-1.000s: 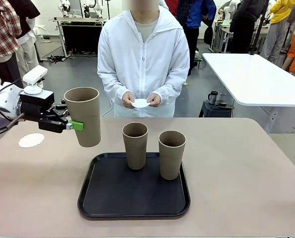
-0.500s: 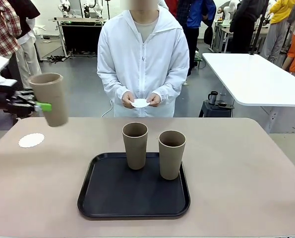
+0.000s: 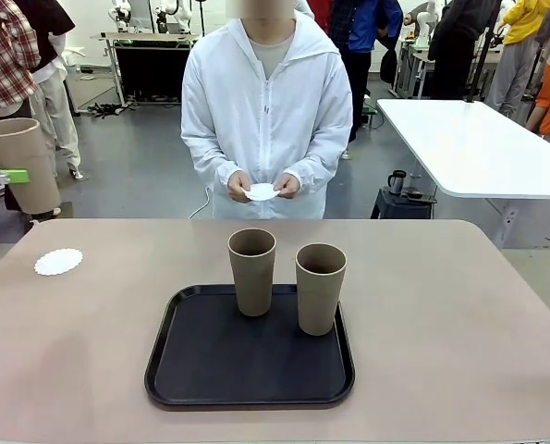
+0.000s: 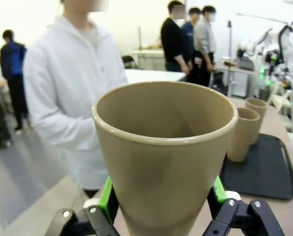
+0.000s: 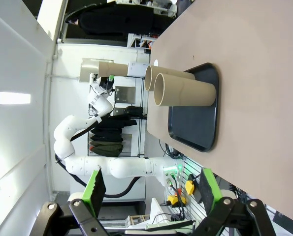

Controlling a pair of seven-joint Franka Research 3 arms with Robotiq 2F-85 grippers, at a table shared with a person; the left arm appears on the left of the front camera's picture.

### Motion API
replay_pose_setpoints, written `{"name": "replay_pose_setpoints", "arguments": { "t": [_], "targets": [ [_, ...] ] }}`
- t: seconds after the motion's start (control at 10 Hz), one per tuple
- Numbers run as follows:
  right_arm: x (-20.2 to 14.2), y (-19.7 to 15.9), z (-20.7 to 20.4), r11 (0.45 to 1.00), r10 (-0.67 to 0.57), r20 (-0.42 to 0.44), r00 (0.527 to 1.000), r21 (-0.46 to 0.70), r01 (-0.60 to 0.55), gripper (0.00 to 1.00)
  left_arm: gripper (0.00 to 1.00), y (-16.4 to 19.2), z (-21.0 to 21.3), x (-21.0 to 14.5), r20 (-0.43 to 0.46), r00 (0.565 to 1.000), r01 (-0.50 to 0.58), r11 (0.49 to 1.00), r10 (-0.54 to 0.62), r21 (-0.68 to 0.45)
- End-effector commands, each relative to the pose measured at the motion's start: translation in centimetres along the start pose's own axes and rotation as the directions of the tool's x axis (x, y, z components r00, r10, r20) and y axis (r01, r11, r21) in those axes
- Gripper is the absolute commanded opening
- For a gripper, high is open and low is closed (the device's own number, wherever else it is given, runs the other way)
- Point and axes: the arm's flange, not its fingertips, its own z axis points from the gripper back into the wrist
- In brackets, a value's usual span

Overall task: Place coasters on the table and set cups on them.
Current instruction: Pick up one Reusable plastic cup and place it on a coaster set by the human.

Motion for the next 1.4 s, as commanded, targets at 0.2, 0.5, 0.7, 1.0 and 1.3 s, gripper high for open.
{"name": "replay_pose_setpoints", "arguments": {
  "t": [0.2,0.5,0.7,1.0,1.3],
  "targets": [
    [0.1,0.0,0.1,1.000,0.008,0.007,1.000,0.019,-0.008,1.00,0.87,1.6,3.3,-0.3,0.069,0.997,-0.043,0.998,0.040,0.041],
    [0.1,0.0,0.1,1.000,0.008,0.007,1.000,0.019,-0.008,1.00,0.87,0.9,3.6,-0.3,0.042,0.999,-0.026,0.998,0.024,0.052],
    [0.1,0.0,0.1,1.000,0.008,0.007,1.000,0.019,-0.008,1.00,0.87,1.2,3.5,-1.0,0.037,0.999,-0.028,0.998,0.026,0.048],
    [0.1,0.0,0.1,1.000,0.008,0.007,1.000,0.019,-0.008,1.00,0.87,1.2,3.5,-1.0,0.037,0.999,-0.028,0.998,0.026,0.048],
    [0.1,0.0,0.1,1.000,0.008,0.007,1.000,0.019,-0.008,1.00,0.87,1.2,3.5,-1.0,0.037,0.999,-0.028,0.998,0.026,0.048]
  ]
}}
